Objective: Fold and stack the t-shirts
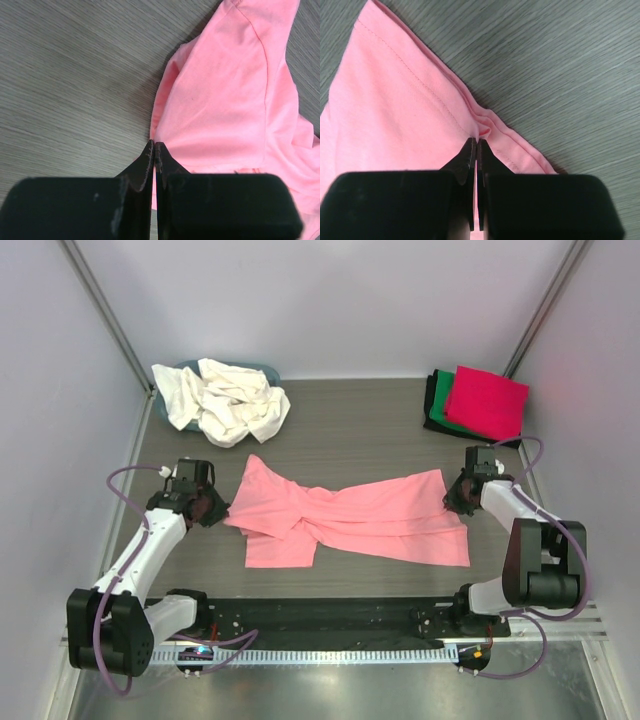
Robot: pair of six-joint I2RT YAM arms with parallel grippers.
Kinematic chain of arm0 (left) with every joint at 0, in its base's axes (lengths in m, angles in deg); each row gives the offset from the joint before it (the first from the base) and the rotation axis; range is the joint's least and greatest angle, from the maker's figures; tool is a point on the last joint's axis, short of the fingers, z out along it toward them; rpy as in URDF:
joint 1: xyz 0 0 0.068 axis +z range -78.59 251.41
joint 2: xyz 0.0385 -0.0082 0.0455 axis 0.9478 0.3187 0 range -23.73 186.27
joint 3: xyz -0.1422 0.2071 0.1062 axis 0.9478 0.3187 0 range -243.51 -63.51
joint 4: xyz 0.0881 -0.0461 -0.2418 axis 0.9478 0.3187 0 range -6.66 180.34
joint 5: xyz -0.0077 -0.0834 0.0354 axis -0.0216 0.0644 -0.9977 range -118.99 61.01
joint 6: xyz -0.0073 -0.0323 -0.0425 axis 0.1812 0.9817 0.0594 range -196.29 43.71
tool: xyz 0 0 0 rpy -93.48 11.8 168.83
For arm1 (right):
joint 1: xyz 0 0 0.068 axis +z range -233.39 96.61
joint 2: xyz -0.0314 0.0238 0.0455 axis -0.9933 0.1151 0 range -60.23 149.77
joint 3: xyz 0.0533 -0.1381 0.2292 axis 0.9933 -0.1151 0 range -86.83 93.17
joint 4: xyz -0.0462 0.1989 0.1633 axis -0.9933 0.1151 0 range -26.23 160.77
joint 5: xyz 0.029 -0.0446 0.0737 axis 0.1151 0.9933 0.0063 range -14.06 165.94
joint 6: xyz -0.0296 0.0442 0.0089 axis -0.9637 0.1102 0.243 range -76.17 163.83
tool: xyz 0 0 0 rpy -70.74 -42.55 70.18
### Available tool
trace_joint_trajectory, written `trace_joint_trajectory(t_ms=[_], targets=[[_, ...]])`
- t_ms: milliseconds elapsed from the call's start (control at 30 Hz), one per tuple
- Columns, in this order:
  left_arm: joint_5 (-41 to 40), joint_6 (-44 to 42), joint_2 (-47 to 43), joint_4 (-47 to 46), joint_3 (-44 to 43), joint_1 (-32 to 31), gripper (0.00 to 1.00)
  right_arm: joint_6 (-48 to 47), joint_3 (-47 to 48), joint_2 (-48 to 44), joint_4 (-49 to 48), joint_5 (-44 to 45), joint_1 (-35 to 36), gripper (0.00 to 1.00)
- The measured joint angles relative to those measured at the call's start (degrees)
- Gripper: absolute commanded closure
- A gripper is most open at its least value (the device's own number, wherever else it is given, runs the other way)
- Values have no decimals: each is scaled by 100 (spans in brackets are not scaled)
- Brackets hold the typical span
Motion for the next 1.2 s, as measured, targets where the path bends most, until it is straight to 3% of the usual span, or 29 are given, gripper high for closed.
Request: trace_joint_trajectory(t_ms=[267, 433, 733, 1200], targets=[[-2, -2, -7, 168, -94, 0, 100, -4, 33, -9, 42, -7, 0, 99], [0, -28, -184, 647, -691, 0, 100, 20, 295, -435, 407, -162, 0, 99], [11, -203, -656, 1716, -2636, 2, 100, 66, 2159, -1893, 1471, -494, 0, 99], [-52, -496, -940, 3445, -6601, -28, 100, 168, 5226, -3254, 3639, -501, 0, 99]])
